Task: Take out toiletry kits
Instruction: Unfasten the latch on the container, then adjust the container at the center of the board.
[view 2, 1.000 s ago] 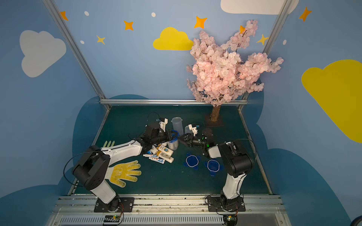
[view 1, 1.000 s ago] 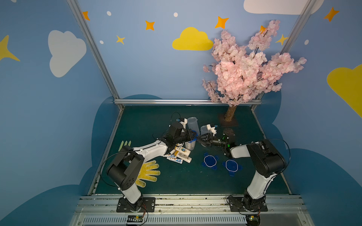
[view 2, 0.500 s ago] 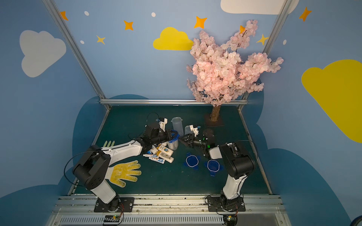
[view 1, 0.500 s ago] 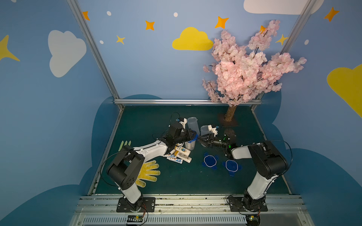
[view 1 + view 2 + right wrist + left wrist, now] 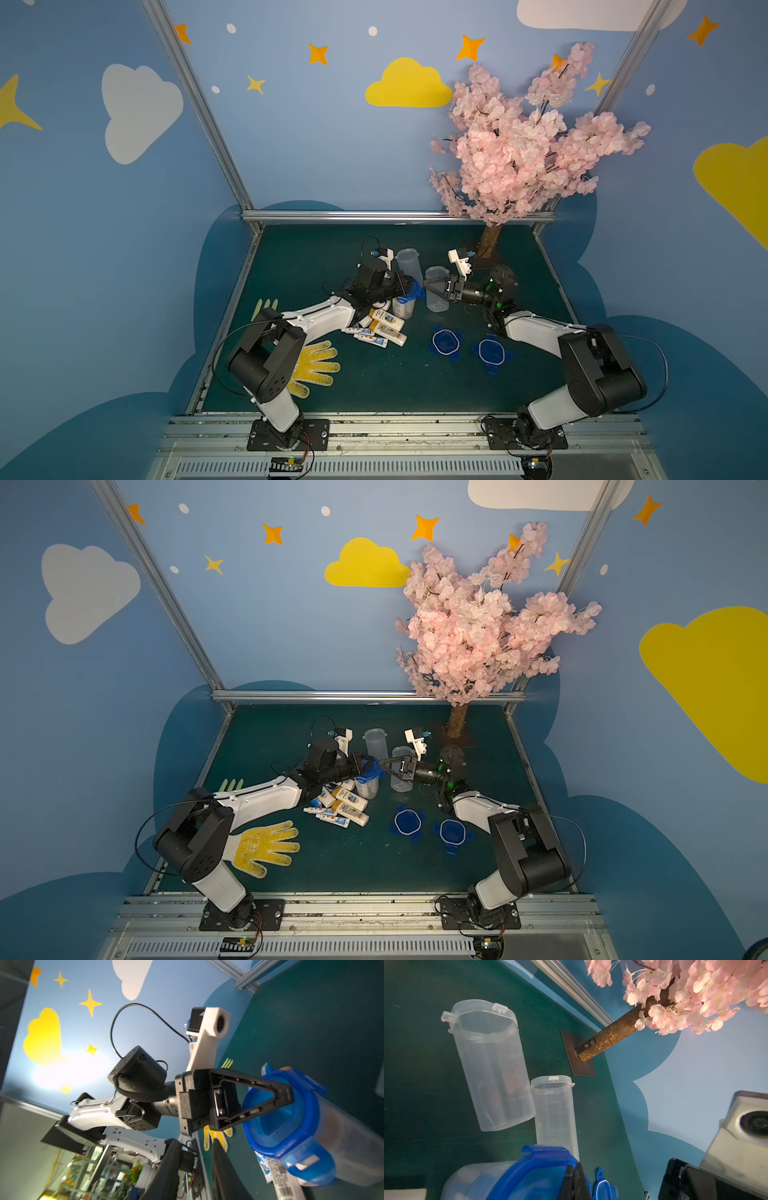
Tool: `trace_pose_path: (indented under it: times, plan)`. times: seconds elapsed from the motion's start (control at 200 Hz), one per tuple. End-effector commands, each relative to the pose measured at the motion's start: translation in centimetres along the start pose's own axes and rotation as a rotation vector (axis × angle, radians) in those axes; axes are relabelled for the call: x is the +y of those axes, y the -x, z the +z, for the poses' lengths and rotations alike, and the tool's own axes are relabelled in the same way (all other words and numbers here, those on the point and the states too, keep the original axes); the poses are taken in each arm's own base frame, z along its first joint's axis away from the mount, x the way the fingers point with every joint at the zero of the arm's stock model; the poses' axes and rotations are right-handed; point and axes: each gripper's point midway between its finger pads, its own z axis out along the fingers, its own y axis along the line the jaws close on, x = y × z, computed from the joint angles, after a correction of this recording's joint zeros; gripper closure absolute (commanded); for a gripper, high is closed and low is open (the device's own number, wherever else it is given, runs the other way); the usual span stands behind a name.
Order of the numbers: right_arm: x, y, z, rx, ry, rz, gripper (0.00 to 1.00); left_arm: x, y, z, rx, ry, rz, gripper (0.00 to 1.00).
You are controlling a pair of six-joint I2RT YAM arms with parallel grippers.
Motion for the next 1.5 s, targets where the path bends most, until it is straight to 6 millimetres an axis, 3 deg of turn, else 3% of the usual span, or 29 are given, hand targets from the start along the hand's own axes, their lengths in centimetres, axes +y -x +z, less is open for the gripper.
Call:
trace_pose_path:
  times: [0.0, 0.06, 0.165, 0.526, 0.636, 0.791, 1.222, 1.492]
  plan:
    - [-0.3, -1.7, -0.6, 0.089, -0.187, -0.075, 0.73, 14.5, -11.8, -3.7, 0.401, 0.548, -0.096, 0.98]
    - [-0.3, -2.2, -1.0, 0.110, -0.273, -0.117, 0.78, 13.2, -10.6, -3.4, 0.388, 0.525, -0.081, 0.98]
    - [-0.2, -3.0, -1.5, 0.136, -0.351, -0.158, 1.00, 10.7, -8.6, -2.9, 0.349, 0.469, -0.056, 0.98]
    - [-3.0, -7.4, -0.2, 0.315, -0.579, -0.190, 1.00, 3.2, -2.2, -2.0, 0.205, 0.301, 0.002, 0.98]
    - [-4.3, -7.9, 0.4, 0.352, -0.627, -0.184, 1.00, 1.8, -0.5, -2.4, 0.165, 0.291, 0.033, 0.98]
    - [-6.1, -6.9, 1.3, 0.362, -0.680, -0.176, 1.00, 1.4, 0.6, -3.4, 0.134, 0.300, 0.057, 0.98]
    - [-9.4, -1.8, 3.2, 0.349, -0.769, -0.176, 1.00, 3.4, 1.8, -6.8, 0.055, 0.357, 0.054, 0.98]
    - [-10.2, 0.4, 4.8, 0.337, -0.750, -0.182, 1.00, 3.4, 2.1, -7.0, 0.050, 0.343, 0.055, 0.98]
